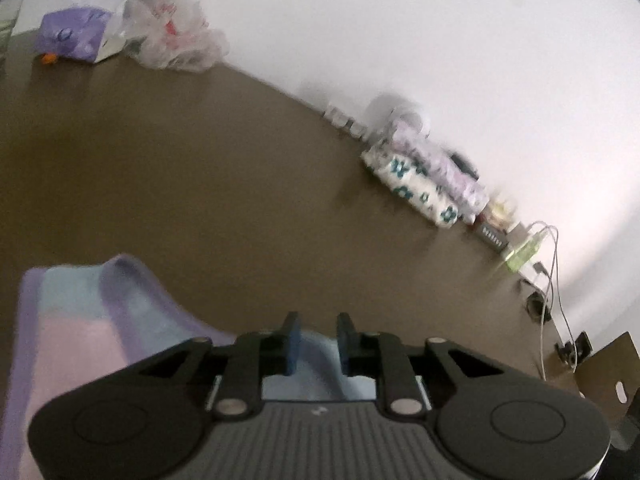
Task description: Fold clothes
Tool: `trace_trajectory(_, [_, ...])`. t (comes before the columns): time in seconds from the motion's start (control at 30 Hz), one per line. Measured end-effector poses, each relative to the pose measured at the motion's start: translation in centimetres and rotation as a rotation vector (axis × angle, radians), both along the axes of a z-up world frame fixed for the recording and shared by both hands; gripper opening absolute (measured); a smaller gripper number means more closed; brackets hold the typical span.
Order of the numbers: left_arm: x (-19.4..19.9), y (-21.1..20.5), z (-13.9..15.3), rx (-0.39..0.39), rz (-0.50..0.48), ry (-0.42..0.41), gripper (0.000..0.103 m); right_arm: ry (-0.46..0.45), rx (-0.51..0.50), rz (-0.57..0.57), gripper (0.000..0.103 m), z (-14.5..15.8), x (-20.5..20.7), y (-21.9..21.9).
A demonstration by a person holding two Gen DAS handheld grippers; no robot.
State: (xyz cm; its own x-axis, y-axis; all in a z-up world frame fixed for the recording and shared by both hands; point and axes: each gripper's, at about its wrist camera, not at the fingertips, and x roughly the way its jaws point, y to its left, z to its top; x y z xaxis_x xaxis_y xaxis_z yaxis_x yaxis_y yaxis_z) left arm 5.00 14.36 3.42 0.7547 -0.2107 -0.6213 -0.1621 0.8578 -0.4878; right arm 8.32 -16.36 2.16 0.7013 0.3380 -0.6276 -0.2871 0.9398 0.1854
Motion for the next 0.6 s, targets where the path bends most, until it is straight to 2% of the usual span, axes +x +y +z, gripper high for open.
trace_trajectory(0.03, [-1.0,-0.2,0.8,0.011,-0.039,-0.002,0.026,-0.016,-0.017,0.009,0.009,0.1,-0.2,0.4])
trace_trajectory(0.07, [-2.2,-0.6,1.8,0.049,-0.076,-0.012,0.035,-0.021,-0.03,0.08,0.014,0.7,-0.6,1.6])
trace_trajectory(0.1, [-3.5,-1.1,2.5,0.1,-0.097,-0.025,0.04,-0.026,-0.043,0.151,0.019,1.2,-0.9,2.9])
trace_trajectory(0.13, [-5.1,-1.6,3.2,0.153,-0.109,-0.04,0.042,-0.031,-0.056,0.221,0.027,1.8,-1.3,4.1])
trace_trajectory(0.2, [-7.9,-3.0,3.6,0.208,-0.157,-0.072,0.042,-0.041,-0.082,0.363,0.026,2.8,-2.0,6.6])
trace_trajectory(0.27, [-10.0,-4.5,3.0,0.209,-0.205,-0.053,0.041,-0.048,-0.113,0.494,0.026,3.6,-2.6,9.1])
trace_trajectory(0.37, [-12.5,-5.6,2.0,0.155,-0.223,0.004,0.041,-0.008,-0.161,0.558,0.021,2.4,-1.6,12.8])
trace_trajectory(0.4, [-13.1,-5.7,1.6,0.126,-0.226,0.025,0.041,-0.004,-0.168,0.584,0.018,2.3,-1.6,12.9])
trace_trajectory(0.43, [-13.8,-5.9,1.4,0.099,-0.227,0.037,0.041,0.0,-0.174,0.61,0.01,2.3,-1.6,13.0])
trace_trajectory(0.5, [-14.9,-6.3,0.8,0.051,-0.226,0.06,0.041,0.009,-0.187,0.661,0.008,2.2,-1.7,13.2])
trace_trajectory(0.6, [-15.2,-6.9,0.7,0.018,-0.179,0.066,0.041,0.023,-0.207,0.738,0.011,2.1,-1.8,13.5])
